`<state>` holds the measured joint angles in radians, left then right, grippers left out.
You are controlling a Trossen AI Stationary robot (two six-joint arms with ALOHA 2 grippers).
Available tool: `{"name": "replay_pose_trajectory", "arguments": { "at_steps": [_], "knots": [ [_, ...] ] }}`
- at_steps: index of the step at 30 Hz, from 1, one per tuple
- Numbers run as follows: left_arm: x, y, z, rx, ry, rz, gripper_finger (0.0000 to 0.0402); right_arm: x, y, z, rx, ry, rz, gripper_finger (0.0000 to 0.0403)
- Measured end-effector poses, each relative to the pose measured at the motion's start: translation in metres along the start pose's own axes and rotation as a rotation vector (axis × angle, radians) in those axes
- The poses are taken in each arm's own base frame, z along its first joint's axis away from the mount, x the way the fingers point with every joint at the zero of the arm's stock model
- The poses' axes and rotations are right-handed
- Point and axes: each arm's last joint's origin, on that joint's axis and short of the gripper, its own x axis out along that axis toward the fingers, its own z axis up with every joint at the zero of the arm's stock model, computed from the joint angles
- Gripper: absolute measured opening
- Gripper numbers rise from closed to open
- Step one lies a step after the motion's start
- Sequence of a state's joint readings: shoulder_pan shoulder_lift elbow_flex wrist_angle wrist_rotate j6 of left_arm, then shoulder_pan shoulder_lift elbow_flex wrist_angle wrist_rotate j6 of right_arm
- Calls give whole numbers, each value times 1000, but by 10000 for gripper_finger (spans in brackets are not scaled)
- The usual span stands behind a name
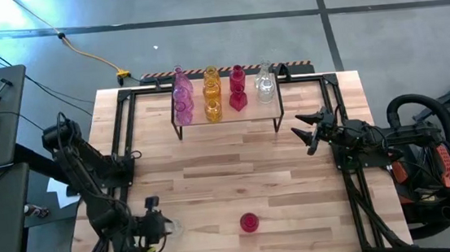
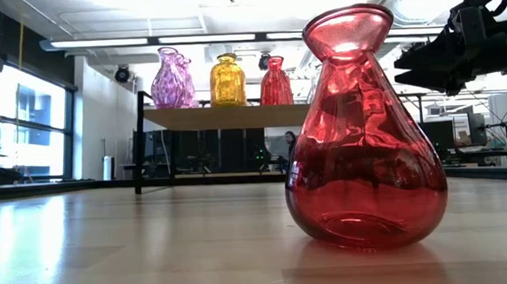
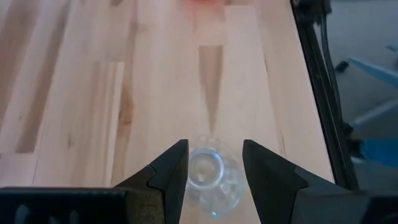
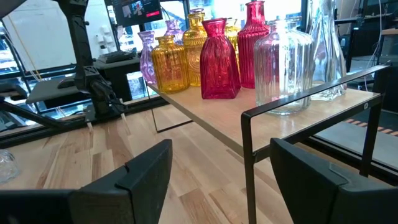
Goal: Sort vases onto shelf
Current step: Put the transparent vase on the shelf and align it with the other transparent vases
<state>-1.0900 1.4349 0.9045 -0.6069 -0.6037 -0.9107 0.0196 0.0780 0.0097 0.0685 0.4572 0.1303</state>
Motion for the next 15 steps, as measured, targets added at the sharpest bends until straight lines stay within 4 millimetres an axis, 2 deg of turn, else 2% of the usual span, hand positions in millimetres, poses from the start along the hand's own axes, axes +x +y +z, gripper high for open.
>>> {"name": "replay_pose_trajectory", "arguments": {
  "at_steps": [7,15],
  "knots": [
    [-1,-2,-23,-75,-109,34,145,0,0,0,0,-1,0,254],
    [-3,-4,-21,-110,-56,-37,145,0,0,0,0,0,0,254]
  ]
}}
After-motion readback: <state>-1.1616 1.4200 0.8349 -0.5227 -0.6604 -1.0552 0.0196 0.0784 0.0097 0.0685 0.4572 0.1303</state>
